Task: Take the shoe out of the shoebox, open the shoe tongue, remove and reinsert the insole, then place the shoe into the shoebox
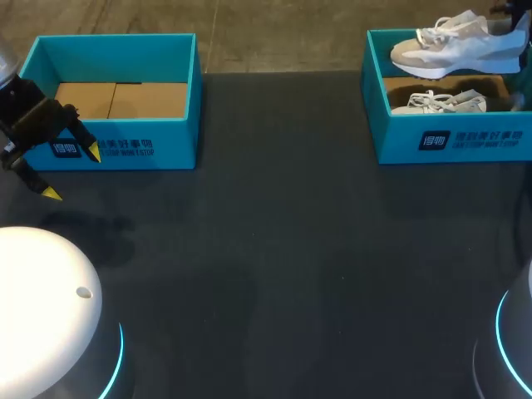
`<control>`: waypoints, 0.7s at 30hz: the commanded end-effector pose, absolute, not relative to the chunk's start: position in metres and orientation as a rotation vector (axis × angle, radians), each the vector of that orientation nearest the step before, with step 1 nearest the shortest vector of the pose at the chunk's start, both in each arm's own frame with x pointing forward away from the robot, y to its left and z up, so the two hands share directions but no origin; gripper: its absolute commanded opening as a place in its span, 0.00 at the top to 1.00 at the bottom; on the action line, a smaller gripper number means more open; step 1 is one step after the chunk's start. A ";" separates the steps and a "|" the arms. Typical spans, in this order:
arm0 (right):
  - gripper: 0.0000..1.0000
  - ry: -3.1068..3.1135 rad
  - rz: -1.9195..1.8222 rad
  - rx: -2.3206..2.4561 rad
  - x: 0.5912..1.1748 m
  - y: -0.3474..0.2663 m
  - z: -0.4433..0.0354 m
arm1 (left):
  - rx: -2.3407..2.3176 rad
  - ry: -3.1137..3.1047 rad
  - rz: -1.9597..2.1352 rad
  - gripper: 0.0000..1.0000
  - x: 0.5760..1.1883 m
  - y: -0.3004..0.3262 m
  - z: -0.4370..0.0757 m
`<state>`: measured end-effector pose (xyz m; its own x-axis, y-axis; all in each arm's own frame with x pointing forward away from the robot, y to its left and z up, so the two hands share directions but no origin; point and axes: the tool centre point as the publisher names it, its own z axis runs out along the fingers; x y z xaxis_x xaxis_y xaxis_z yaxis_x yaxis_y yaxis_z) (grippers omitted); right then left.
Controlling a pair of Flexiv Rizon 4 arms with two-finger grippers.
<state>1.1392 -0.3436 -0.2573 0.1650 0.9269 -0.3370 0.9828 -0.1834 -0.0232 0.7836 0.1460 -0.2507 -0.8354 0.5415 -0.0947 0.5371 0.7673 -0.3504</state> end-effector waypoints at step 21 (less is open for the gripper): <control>1.00 1.865 -0.438 2.235 1.160 -0.347 -0.303 | -0.897 -2.943 0.571 0.00 0.783 0.146 -0.250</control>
